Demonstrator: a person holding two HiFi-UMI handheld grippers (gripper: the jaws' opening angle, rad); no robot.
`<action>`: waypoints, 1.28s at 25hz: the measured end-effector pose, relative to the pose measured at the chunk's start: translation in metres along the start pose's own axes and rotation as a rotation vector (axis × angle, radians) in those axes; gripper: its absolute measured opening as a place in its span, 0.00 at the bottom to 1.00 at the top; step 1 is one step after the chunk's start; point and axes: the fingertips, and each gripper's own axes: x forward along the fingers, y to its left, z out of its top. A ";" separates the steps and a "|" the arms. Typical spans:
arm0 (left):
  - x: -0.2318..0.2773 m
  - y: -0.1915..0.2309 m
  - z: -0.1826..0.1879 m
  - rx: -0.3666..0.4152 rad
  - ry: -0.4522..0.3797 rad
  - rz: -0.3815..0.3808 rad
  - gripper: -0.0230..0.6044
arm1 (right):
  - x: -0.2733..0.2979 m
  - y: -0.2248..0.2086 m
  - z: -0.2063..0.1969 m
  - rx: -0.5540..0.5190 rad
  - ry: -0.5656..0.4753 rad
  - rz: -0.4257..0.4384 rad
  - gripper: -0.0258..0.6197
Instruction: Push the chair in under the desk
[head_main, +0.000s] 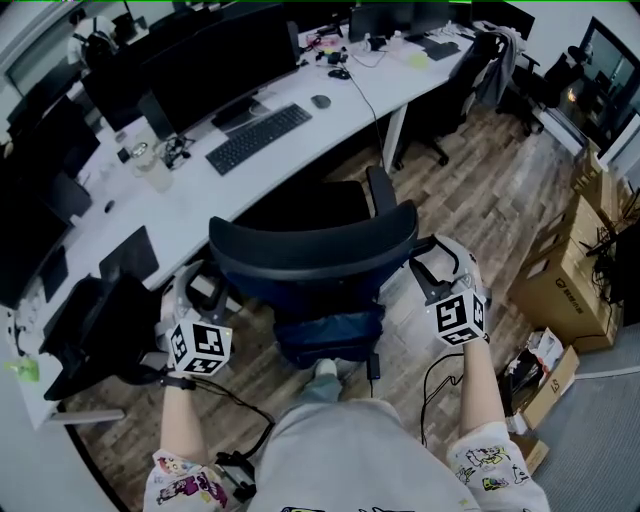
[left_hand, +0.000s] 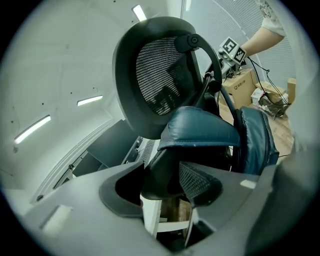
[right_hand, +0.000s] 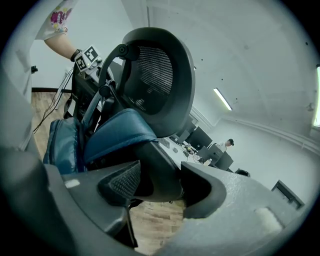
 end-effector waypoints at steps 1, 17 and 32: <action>0.004 0.003 0.000 0.000 -0.001 -0.001 0.40 | 0.005 -0.002 0.001 0.001 0.001 0.001 0.43; 0.050 0.035 0.000 -0.018 0.008 0.008 0.40 | 0.066 -0.032 0.007 -0.006 -0.019 0.009 0.43; 0.050 -0.003 0.036 -0.093 0.123 0.106 0.41 | 0.089 -0.078 -0.022 -0.062 -0.154 0.114 0.43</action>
